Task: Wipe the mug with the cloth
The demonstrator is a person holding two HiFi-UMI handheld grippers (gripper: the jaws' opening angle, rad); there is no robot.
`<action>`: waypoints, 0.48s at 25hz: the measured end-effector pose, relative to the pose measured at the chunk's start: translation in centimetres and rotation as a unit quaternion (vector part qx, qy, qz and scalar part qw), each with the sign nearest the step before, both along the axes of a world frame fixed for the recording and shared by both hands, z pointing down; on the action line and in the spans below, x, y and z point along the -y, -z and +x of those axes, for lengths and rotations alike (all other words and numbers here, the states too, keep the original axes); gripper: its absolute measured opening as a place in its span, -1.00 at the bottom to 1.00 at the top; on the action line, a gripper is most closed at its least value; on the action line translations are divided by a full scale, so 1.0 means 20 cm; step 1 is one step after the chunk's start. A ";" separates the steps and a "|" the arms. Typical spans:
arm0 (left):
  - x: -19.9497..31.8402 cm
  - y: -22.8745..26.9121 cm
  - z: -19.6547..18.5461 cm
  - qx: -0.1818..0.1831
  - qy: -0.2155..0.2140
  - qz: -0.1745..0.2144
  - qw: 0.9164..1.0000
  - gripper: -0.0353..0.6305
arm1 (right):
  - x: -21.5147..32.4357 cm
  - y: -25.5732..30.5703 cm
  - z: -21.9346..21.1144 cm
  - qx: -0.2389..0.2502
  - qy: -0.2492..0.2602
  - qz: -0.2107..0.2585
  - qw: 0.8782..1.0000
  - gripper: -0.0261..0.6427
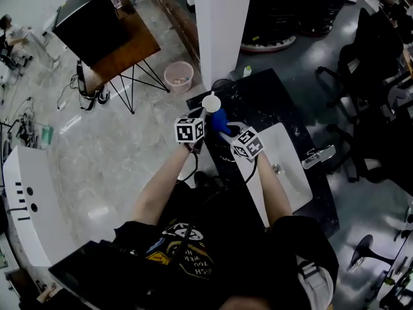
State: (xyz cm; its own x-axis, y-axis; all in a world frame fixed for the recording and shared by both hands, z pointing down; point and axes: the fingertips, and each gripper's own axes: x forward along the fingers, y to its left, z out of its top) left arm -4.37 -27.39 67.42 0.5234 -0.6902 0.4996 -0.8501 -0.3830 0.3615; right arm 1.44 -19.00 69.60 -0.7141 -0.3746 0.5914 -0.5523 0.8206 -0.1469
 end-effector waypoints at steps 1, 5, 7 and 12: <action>0.01 0.00 -0.01 -0.004 0.003 -0.001 1.000 -0.88 | -0.08 -0.02 -0.03 0.000 0.031 -0.008 0.999 -0.66; 0.02 0.02 -0.04 -0.010 0.012 0.002 1.000 -0.88 | 0.00 0.05 0.11 0.033 -0.037 -0.001 0.999 -0.66; 0.02 0.03 -0.05 -0.011 0.014 0.004 1.000 -0.88 | 0.17 0.13 0.26 0.047 -0.122 0.016 0.991 -0.66; 0.02 0.00 -0.07 -0.013 0.022 -0.002 1.000 -0.88 | 0.36 0.20 0.26 0.033 -0.185 0.045 0.981 -0.66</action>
